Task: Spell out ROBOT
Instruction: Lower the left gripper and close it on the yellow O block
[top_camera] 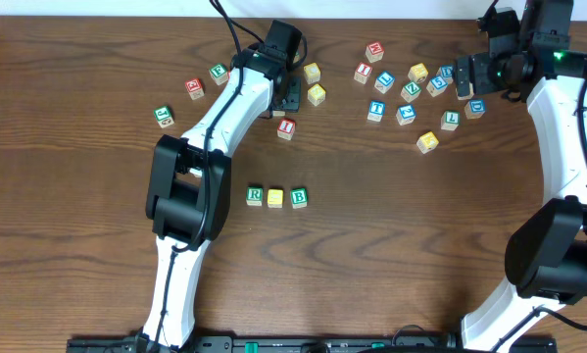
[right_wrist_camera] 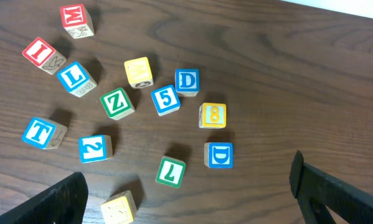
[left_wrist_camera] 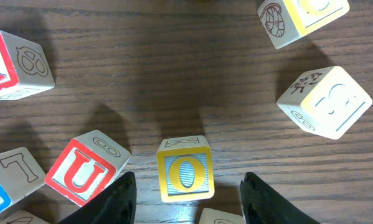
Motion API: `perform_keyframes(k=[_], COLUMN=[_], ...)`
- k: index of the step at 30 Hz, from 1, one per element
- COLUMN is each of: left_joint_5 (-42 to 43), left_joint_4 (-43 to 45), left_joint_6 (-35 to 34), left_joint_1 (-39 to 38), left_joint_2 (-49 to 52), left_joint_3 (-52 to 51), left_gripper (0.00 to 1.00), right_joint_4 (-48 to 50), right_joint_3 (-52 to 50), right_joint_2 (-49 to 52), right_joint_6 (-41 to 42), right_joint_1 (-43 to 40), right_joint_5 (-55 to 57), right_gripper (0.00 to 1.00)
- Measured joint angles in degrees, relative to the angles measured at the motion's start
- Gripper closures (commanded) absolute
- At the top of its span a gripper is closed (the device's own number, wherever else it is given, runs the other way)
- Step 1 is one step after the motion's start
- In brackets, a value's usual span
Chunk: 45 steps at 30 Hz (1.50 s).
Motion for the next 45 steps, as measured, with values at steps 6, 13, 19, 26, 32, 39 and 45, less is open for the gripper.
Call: perform_keyframes(k=[6,13,19,26,32,39,45], left_joint_5=[0.0,0.0,0.02,0.02,0.02,0.02,0.02], left_joint_4=[0.0,0.0,0.2,0.39,1.11,2.62,1.66], left_joint_6=[0.0,0.0,-0.02,0.0,-0.02,0.0,-0.07], left_joint_1=[0.0,0.0,0.0,0.0,0.0,0.0,0.0], left_joint_2=[0.09,0.24,1.42,2.75,2.75,2.75,2.75], left_joint_3=[0.0,0.0,0.0,0.0,0.0,0.0,0.0], left_gripper=[0.47,0.47,0.47,0.47,0.47,0.47,0.51], right_joint_4=[0.0,0.0,0.0,0.0,0.0,0.0,0.0], right_joint_3=[0.0,0.0,0.0,0.0,0.0,0.0,0.0], right_joint_2=[0.0,0.0,0.0,0.0,0.0,0.0,0.0], right_joint_6=[0.0,0.0,0.0,0.0,0.0,0.0,0.0], right_joint_1=[0.0,0.0,0.0,0.0,0.0,0.0,0.0], right_joint_5=[0.0,0.0,0.0,0.0,0.0,0.0,0.0], right_gripper=[0.01,0.01,0.01,0.01,0.01,0.01,0.01])
